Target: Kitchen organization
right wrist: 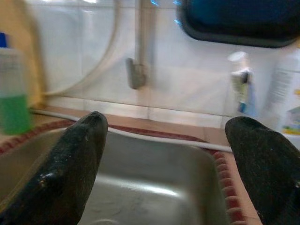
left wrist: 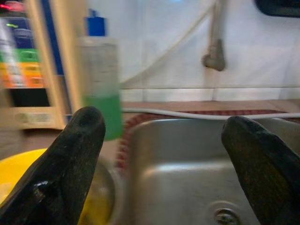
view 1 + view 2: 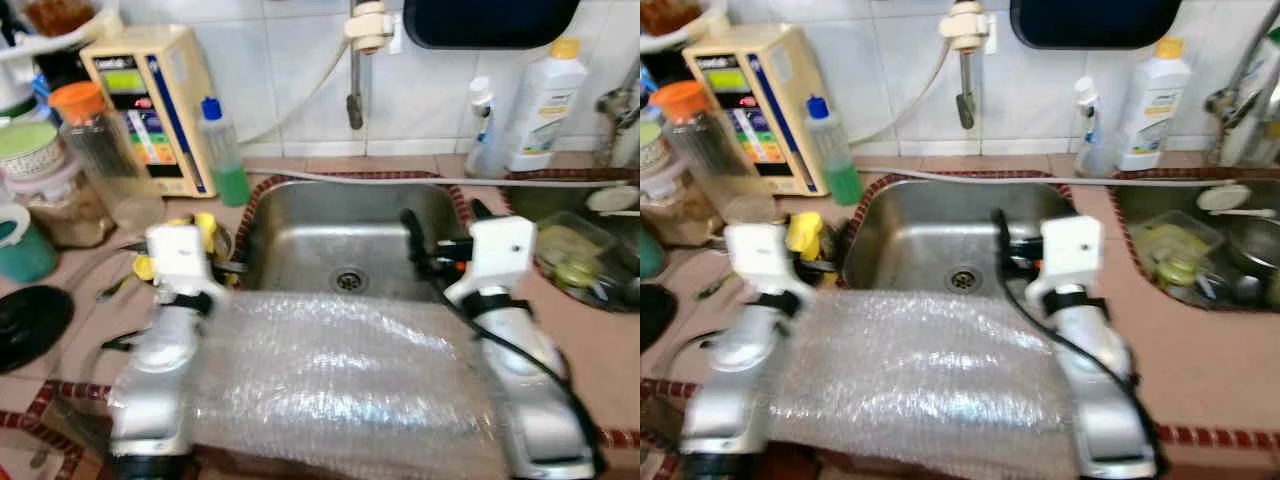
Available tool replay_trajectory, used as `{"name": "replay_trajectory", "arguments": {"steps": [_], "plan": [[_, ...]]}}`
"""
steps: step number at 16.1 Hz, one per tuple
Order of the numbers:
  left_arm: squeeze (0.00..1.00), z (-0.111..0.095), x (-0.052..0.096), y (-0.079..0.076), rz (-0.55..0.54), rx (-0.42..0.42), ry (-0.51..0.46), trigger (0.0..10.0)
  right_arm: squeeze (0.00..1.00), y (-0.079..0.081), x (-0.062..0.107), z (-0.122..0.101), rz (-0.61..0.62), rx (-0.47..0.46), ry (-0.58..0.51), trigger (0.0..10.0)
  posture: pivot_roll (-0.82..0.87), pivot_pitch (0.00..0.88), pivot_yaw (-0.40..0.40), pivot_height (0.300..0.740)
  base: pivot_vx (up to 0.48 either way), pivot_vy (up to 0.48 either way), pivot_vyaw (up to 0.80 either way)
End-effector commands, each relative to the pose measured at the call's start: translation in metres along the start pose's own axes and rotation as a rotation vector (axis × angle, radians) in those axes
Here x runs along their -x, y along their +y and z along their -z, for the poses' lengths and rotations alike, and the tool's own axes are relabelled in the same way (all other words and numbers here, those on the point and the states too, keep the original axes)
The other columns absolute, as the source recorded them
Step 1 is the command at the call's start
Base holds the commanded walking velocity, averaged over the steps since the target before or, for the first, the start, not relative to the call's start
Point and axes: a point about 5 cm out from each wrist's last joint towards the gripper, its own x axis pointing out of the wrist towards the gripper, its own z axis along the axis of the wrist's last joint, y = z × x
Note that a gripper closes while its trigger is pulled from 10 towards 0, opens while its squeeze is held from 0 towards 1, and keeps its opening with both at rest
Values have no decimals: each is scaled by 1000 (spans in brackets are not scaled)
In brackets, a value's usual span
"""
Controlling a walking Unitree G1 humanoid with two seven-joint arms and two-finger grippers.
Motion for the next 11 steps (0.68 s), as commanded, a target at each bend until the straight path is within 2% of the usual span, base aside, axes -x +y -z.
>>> {"name": "replay_trajectory", "arguments": {"steps": [1,3,5,7,8,10,11], "plan": [[0,-5,1,11,-39,-24,-11,10000,0,6,-1,-5,-19,-12,-26,10000,11,0,76,740,0,0,0],[0,-6,1,11,-57,-32,-10,10000,0,6,-1,-5,-20,-13,-26,10000,10,0,78,740,0,0,0],[0,-17,5,16,-93,-93,-68,10000,0,6,0,-5,-23,-13,-27,10000,8,0,75,740,0,0,0],[0,-23,19,21,-111,-119,-78,10000,0,3,2,-6,-33,-8,-26,10000,15,0,68,740,0,0,0],[0,-19,26,23,-122,-136,-55,10000,0,2,5,-6,-58,-14,-14,10000,21,0,63,740,0,0,0],[0,-8,29,29,-151,-128,-8,10000,0,4,9,-5,-123,-38,5,10000,23,0,62,740,0,0,0],[0,0,29,32,-167,-103,23,10000,0,11,15,-5,-244,-84,41,10000,22,0,60,740,0,0,0]]}}
